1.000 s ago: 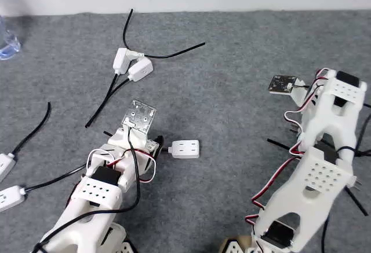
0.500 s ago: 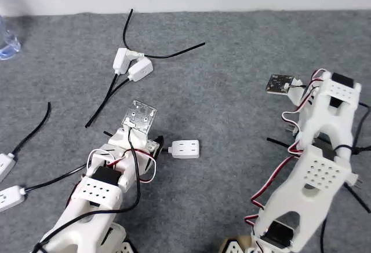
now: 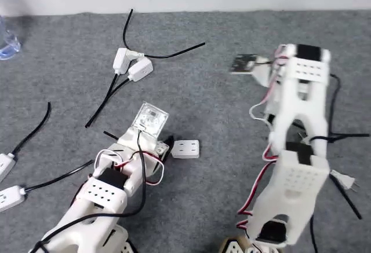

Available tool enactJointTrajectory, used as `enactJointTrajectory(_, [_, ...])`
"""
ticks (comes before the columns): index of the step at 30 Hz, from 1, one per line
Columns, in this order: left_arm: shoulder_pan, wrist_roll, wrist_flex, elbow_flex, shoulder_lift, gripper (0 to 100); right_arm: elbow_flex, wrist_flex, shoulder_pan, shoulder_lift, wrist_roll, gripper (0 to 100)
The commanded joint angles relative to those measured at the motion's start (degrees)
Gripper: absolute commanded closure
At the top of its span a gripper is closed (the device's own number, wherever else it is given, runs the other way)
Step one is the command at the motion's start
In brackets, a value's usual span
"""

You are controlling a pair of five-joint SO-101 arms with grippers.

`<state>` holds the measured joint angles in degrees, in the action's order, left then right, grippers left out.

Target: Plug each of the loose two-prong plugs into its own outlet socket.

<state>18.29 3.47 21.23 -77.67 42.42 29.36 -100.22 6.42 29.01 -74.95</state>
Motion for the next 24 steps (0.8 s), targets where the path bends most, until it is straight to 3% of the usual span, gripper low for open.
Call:
enactJointTrajectory(1, [2.29, -2.29, -4.92, 0.4, 1.23, 84, 0.88, -2.59, -4.7, -6.02, 6.24, 99.0])
enactJointTrajectory(7, [3.34, -17.93, -19.25, 0.31, 1.14, 84, -8.62, -2.59, -14.9, -13.49, 11.6, 99.0])
enactJointTrajectory(10, [2.99, -22.07, -20.48, 0.22, 0.97, 84, -12.13, -2.59, -18.24, -17.36, 13.8, 99.0])
enactJointTrajectory(24, [3.52, -22.77, -20.57, -0.84, 1.32, 84, -14.86, -2.51, -33.01, -26.77, 21.36, 99.0])
